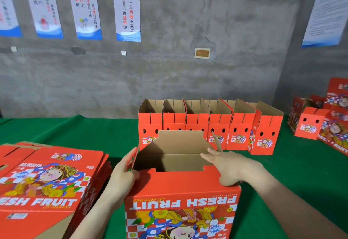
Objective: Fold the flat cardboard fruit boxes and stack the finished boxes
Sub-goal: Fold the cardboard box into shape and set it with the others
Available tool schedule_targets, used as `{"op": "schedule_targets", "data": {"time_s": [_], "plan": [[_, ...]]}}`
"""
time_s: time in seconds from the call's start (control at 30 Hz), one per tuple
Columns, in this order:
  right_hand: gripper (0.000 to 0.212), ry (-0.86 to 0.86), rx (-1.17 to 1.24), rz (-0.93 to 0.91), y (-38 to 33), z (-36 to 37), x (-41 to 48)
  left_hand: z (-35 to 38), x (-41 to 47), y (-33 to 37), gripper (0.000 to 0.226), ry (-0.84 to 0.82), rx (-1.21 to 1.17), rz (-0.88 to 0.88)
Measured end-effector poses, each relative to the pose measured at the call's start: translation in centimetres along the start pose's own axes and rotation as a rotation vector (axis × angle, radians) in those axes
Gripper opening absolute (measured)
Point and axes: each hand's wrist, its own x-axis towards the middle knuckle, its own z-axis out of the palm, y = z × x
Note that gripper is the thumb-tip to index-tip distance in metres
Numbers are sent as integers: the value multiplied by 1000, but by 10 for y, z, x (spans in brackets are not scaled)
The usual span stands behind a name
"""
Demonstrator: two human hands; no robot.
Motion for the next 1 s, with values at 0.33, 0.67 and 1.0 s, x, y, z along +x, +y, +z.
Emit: {"op": "schedule_targets", "data": {"time_s": [0.33, 0.67, 1.0], "plan": [[102, -69, 93, 57, -3, -7, -6, -16, 7, 11, 53, -143, 434, 136], [105, -51, 97, 73, -5, -8, -8, 6, 45, 38, 33, -146, 442, 406], [96, -3, -32, 16, 1, 3, 1, 13, 79, 45, 79, -643, 713, 85]]}}
